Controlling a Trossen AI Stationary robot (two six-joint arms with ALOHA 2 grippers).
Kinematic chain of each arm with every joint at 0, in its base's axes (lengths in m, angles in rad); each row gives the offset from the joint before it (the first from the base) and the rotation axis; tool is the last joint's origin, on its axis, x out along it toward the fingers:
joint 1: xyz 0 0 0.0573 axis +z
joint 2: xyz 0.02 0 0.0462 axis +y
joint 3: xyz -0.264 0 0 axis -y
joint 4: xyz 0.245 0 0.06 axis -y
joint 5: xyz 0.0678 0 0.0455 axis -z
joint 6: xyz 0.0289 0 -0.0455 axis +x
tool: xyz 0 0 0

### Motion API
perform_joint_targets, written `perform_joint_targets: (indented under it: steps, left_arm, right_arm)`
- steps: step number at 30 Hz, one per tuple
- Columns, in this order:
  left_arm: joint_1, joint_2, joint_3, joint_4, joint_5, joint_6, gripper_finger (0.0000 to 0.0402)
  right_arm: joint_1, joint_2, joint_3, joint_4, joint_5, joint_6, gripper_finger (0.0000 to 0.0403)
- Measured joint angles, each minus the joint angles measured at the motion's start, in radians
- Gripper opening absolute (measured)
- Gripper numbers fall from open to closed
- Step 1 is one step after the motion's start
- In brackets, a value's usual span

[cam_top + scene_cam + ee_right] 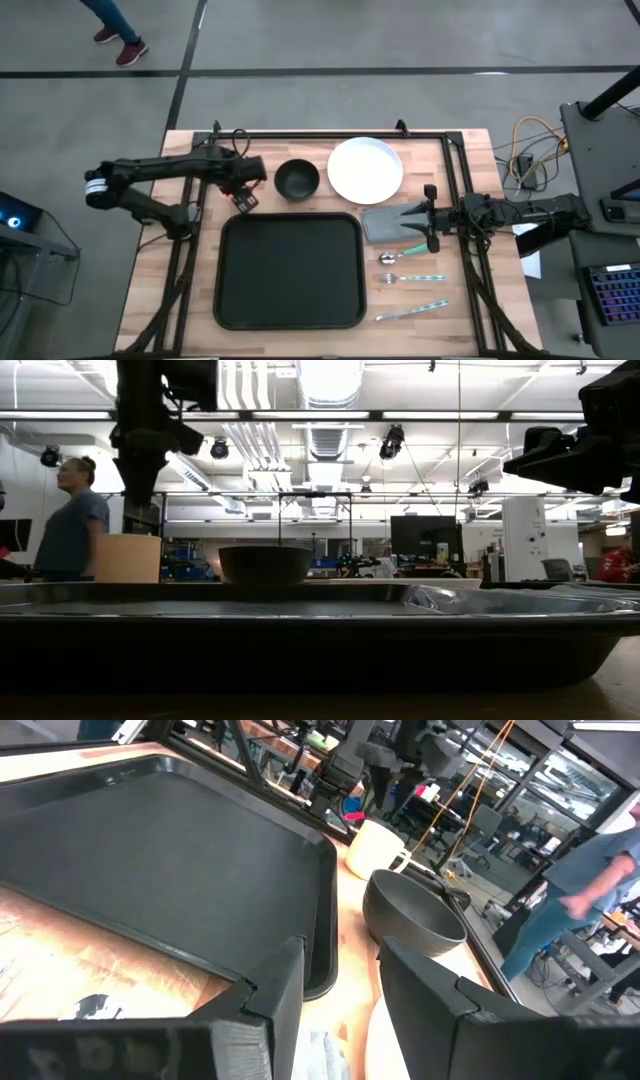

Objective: Set up tray
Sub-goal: Put the orange cup on the top left of the black tray

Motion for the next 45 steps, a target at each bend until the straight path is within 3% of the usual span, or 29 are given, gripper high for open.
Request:
perform_joint_targets:
  steps: [8,25,32,37,45]
  left_arm:
    - [0.026,0.045,-0.029,0.051,0.003,0.016,0.0198]
    - [0.058,0.014,-0.287,0.288,0.107,0.038,0.0198]
    - [0.058,0.014,-0.305,0.295,0.107,0.037,0.0196]
    - [0.058,0.013,-0.279,0.297,0.107,0.044,0.0151]
    - [0.058,0.013,-0.238,0.298,0.107,0.088,0.002]
  right_arm:
    - [0.0,0.0,0.0,0.0,0.0,0.0,0.0123]
    - [0.0,0.0,0.0,0.0,0.0,0.0,0.0123]
    - [0.0,0.0,0.0,0.0,0.0,0.0,0.0123]
    - [0.0,0.0,0.0,0.0,0.0,0.0,0.0123]
    - [0.0,0.0,0.0,0.0,0.0,0.0,0.0123]
